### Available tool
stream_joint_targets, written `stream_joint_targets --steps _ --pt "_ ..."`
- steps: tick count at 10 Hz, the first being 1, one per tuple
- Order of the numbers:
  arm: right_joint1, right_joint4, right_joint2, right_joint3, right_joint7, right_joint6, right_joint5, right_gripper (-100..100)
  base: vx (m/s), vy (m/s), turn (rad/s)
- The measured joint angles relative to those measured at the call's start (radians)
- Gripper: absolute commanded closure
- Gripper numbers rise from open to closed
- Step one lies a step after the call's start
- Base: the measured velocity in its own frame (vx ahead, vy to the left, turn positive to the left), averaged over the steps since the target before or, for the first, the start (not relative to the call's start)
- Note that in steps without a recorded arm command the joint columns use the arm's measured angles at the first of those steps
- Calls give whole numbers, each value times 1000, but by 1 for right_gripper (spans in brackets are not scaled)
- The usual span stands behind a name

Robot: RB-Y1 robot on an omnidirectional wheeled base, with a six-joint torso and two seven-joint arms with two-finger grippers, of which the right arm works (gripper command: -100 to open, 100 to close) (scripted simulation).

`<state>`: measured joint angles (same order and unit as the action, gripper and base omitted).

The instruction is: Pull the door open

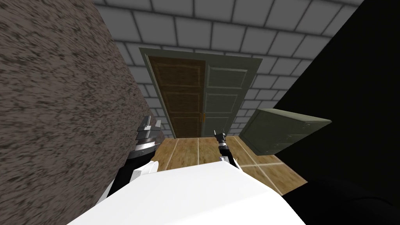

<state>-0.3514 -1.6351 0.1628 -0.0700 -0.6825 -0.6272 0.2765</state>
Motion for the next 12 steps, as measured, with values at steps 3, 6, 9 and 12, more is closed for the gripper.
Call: stream_joint_targets --steps 3,6,9,12 --pt "23 83 13 -13 -74 -23 34 -100 101 1 56" --pt "35 151 25 -26 -146 -44 67 -100 100 20 52" --pt "49 213 32 -40 -213 -58 98 -100 101 5 58" --pt "64 280 41 -53 -281 -78 129 -100 108 -6 50"
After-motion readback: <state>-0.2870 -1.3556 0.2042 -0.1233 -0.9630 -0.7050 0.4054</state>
